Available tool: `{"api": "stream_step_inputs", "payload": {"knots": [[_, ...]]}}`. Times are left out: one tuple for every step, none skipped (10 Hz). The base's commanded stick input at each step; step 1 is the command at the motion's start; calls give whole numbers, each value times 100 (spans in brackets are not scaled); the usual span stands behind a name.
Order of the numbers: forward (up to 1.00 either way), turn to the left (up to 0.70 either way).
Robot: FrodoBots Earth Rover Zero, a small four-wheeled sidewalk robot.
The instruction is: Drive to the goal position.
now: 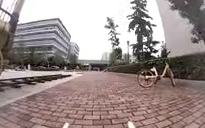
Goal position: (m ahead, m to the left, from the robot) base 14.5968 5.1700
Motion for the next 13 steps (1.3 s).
{"api": "stream_step_inputs", "payload": {"knots": [[45,0],[45,0],[45,0],[45,0],[45,0],[45,0],[45,0],[45,0],[45,0],[45,0],[45,0],[45,0],[45,0]]}}
